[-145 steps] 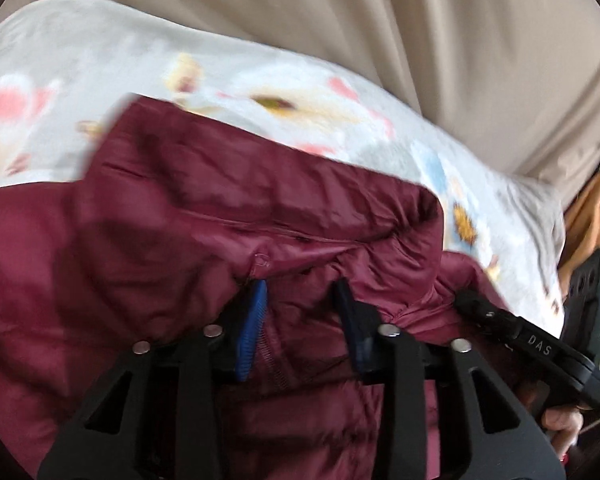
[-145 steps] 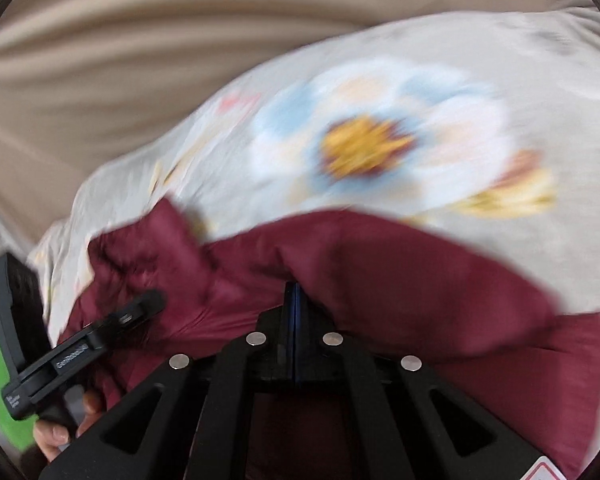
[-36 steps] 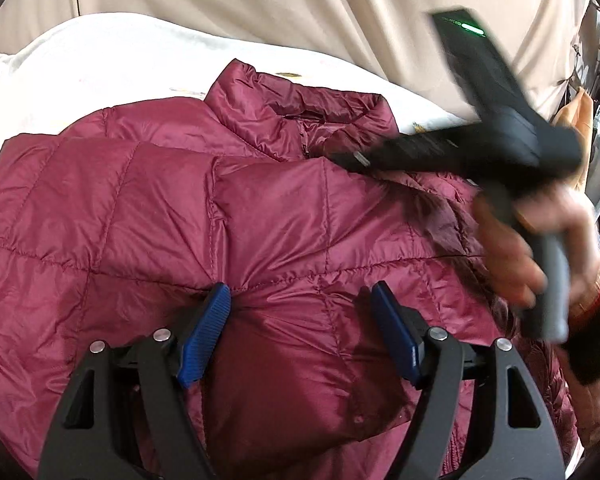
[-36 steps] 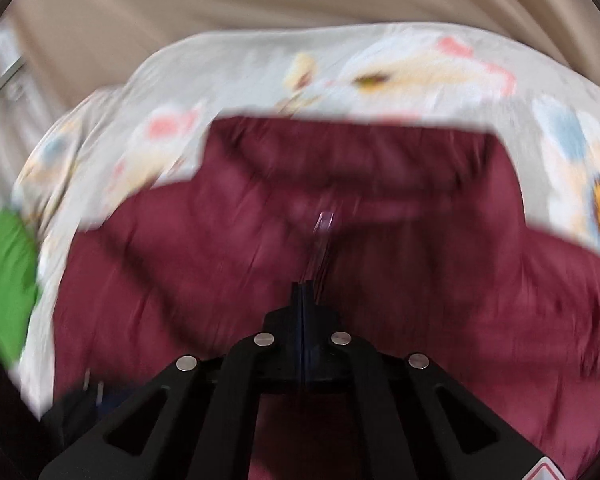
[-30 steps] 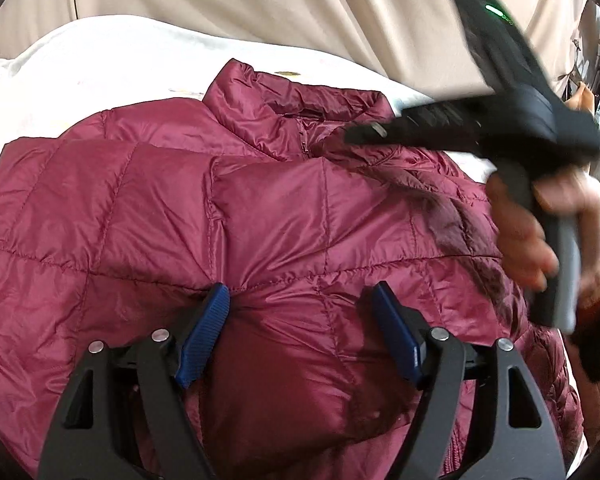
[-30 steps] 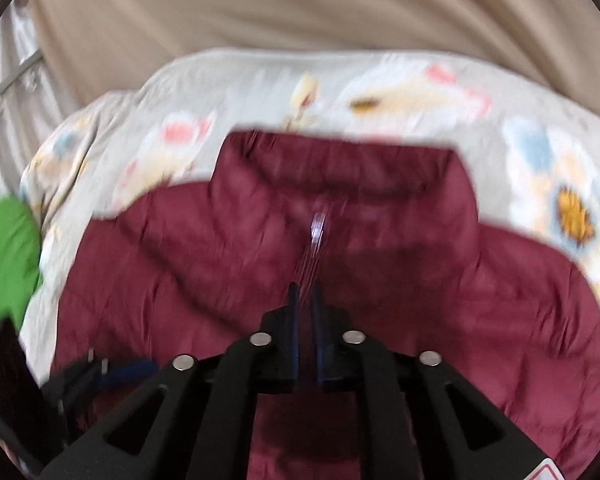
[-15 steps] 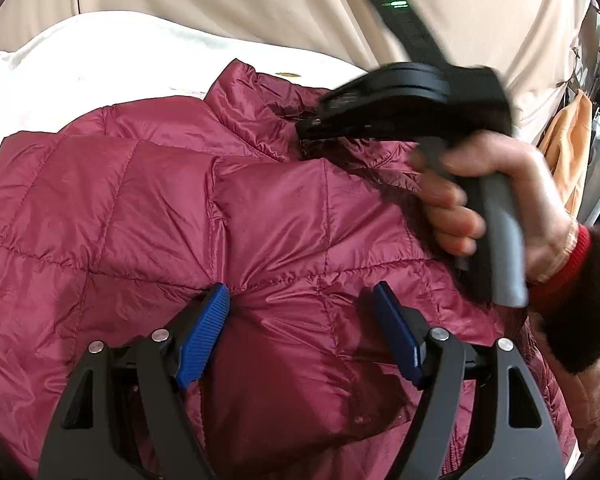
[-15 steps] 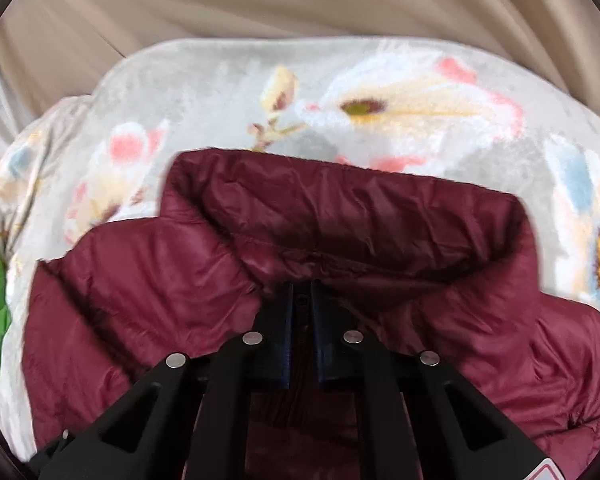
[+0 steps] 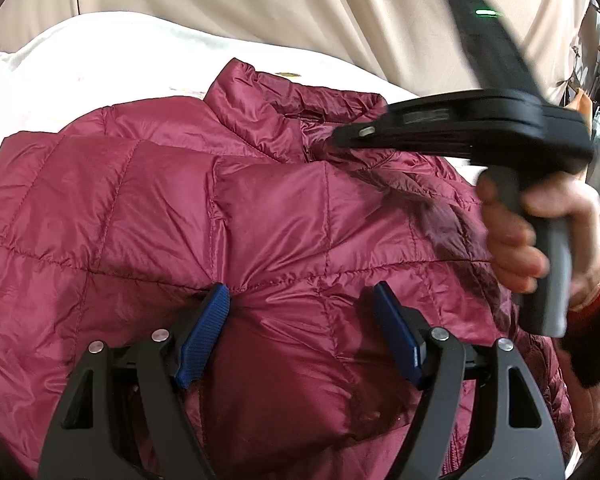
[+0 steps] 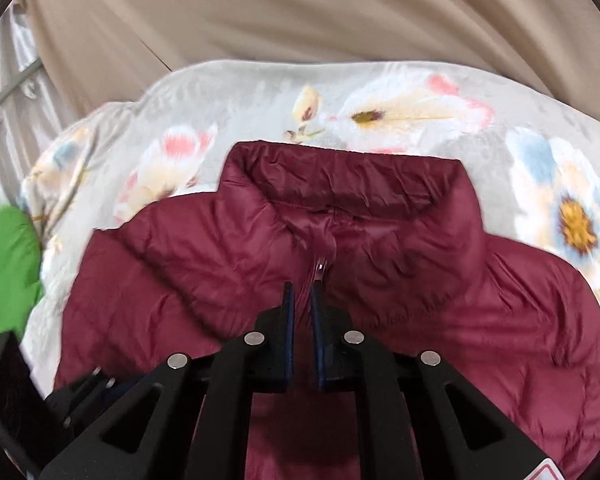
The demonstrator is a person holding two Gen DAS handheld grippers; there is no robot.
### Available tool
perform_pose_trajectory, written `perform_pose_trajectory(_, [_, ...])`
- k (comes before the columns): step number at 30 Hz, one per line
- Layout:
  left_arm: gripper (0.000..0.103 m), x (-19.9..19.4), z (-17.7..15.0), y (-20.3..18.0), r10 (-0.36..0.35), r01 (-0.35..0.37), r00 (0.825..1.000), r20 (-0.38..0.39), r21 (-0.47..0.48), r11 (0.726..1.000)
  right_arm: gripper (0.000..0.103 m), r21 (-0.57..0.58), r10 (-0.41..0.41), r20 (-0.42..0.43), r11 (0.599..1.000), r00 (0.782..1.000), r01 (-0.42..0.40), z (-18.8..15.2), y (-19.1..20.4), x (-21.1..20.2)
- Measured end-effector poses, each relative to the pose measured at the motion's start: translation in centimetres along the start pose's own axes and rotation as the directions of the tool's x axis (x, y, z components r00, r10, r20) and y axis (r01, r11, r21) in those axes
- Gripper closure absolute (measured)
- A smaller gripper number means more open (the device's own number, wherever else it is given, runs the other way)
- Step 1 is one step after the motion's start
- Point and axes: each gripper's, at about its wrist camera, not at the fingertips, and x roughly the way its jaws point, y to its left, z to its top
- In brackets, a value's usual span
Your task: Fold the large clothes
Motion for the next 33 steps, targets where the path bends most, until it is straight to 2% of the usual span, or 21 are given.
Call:
perform_pose_trajectory(2, [0.031, 0.0, 0.0, 0.0, 0.001, -0.001, 1.0, 0.0, 0.002, 1.0, 0.099, -0.014, -0.031, -0.06, 0.999, 0.998, 0.03, -0.2, 0.2, 2.3])
perform_pose_trajectory(4, [0.031, 0.1, 0.0, 0.0, 0.001, -0.001, 1.0, 0.0, 0.002, 1.0, 0.1, -0.011, -0.038, -0.053, 0.999, 0.998, 0.038, -0.6, 0.1, 2.5])
perform_pose_trajectory(6, [0.031, 0.1, 0.0, 0.0, 0.002, -0.002, 1.0, 0.0, 0.002, 1.0, 0.1, 0.014, -0.014, -0.015, 1.0, 1.0, 0.014, -1.2, -0.2, 0.1])
perform_pose_trajectory(9, [0.031, 0.1, 0.0, -0.1, 0.005, -0.005, 1.0, -0.001, 0.005, 1.0, 0.099, -0.014, -0.006, 0.077, 1.0, 0.997, 0.007, -3.4, -0.2, -6.0])
perform_pose_trajectory(13, [0.031, 0.3, 0.0, -0.2, 0.01, -0.01, 1.0, -0.001, 0.01, 1.0, 0.097, -0.016, 0.001, 0.111, 1.0, 0.994, 0.001, -9.7, -1.3, -12.6])
perform_pose_trajectory(15, [0.032, -0.3, 0.0, 0.0, 0.012, -0.012, 1.0, 0.015, -0.004, 1.0, 0.097, 0.013, -0.042, 0.118, 0.999, 0.992, 0.04, -13.9, -2.7, -14.7])
perform_pose_trajectory(18, [0.032, -3.2, 0.3, 0.6, -0.007, 0.009, 0.999, 0.053, -0.051, 0.999, 0.096, 0.091, -0.113, 0.135, 0.991, 0.984, 0.102, -19.2, -5.0, -17.2])
perform_pose_trajectory(19, [0.032, -4.4, 0.4, 0.8, -0.006, 0.01, 0.998, 0.068, -0.061, 0.998, 0.091, 0.112, -0.107, 0.143, 0.99, 0.984, 0.092, -20.0, -5.6, -17.7])
perform_pose_trajectory(21, [0.03, -6.7, 0.7, 1.6, 0.054, -0.047, 0.995, 0.082, -0.08, 0.996, 0.084, 0.169, -0.091, 0.171, 0.984, 0.981, 0.062, -21.3, -7.2, -18.9])
perform_pose_trajectory(23, [0.03, -7.8, 0.3, 3.3, 0.115, -0.106, 0.99, 0.075, -0.121, 0.987, 0.06, 0.196, -0.097, 0.203, 0.979, 0.974, 0.057, -21.4, -8.4, -19.2])
perform_pose_trajectory(26, [0.03, -7.8, -0.7, 5.8, 0.207, -0.198, 0.978, 0.029, -0.187, 0.962, 0.058, 0.21, -0.079, 0.191, 0.977, 0.978, 0.038, -20.5, -9.4, -17.7])
perform_pose_trajectory(27, [0.03, -7.6, -1.2, 6.8, 0.232, -0.225, 0.973, 0.007, -0.212, 0.951, 0.059, 0.211, -0.061, 0.171, 0.977, 0.983, 0.024, -20.0, -9.6, -16.7])
perform_pose_trajectory(29, [0.03, -7.2, -2.1, 8.1, 0.256, -0.256, 0.966, -0.033, -0.243, 0.936, 0.081, 0.198, -0.03, 0.102, 0.98, 0.994, 0.009, -18.9, -9.5, -14.3])
perform_pose_trajectory(30, [0.031, -6.9, -2.4, 8.6, 0.261, -0.264, 0.964, -0.047, -0.253, 0.931, 0.101, 0.195, -0.037, 0.092, 0.981, 0.995, 0.018, -18.5, -9.3, -14.0])
perform_pose_trajectory(31, [0.032, -6.8, -2.5, 8.6, 0.271, -0.275, 0.961, -0.05, -0.251, 0.928, 0.101, 0.195, -0.041, 0.109, 0.981, 0.993, 0.019, -18.2, -9.2, -14.3])
perform_pose_trajectory(33, [0.032, -6.9, -2.6, 8.0, 0.305, -0.307, 0.951, -0.045, -0.221, 0.926, 0.102, 0.168, -0.053, 0.236, 0.986, 0.97, 0.013, -17.2, -8.3, -17.3])
